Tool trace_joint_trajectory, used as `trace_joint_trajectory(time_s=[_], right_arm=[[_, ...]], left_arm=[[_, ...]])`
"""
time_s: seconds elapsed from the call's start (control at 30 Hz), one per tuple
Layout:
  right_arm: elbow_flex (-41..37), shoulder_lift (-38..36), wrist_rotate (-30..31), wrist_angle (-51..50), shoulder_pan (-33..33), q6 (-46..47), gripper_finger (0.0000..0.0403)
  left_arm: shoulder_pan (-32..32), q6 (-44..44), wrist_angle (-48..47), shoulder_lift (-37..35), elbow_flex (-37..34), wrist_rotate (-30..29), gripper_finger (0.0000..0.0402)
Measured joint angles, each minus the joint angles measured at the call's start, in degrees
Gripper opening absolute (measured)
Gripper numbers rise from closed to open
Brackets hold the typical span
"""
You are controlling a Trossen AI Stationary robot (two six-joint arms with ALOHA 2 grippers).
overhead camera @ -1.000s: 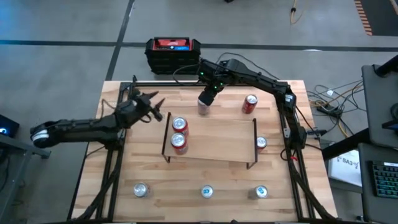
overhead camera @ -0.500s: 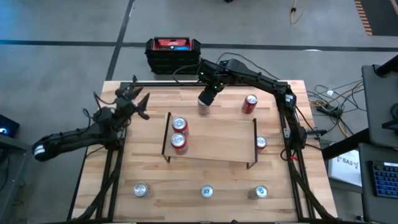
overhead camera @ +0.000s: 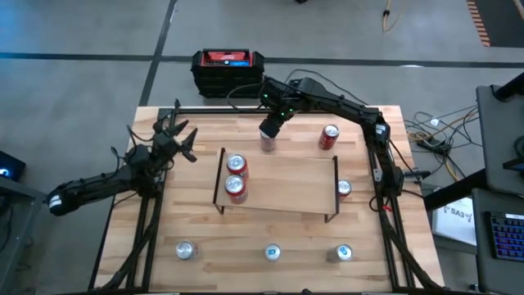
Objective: Place canned beverage on shelf
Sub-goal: Put the top silver soda can on the shelf
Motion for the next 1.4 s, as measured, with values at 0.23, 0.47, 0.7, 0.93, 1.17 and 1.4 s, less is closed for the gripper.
trace_joint_trajectory(time_s=[0.23, 0.47, 0.7, 0.93, 1.17, 1.4], right_arm=[[0.0, 0.0, 0.0, 2.3, 0.0, -0.1, 0.0075], [0.0, 0.0, 0.0, 2.9, 0.0, -0.1, 0.0075], [-0.1, 0.2, 1.5, 2.5, -0.3, -3.1, 0.0079], [-1.9, 1.5, -3.5, 1.1, -1.4, -6.2, 0.0084], [-2.0, 1.5, -4.5, 5.9, -1.8, -8.4, 0.0102], [-1.6, 1.5, -4.5, 0.4, -2.0, -4.8, 0.0105]], left_arm=[[0.0, 0.0, 0.0, 1.2, 0.0, 0.0, 0.0195], [0.0, 0.0, 0.0, 2.5, 0.0, 0.0, 0.0195], [0.0, 0.0, 0.0, 3.7, 0.0, 0.0, 0.0195], [0.0, 0.0, 0.0, 4.8, 0.0, 0.0, 0.0195], [0.0, 0.0, 0.0, 5.9, 0.0, 0.0, 0.0195], [0.0, 0.0, 0.0, 6.7, 0.0, 0.0, 0.0195]])
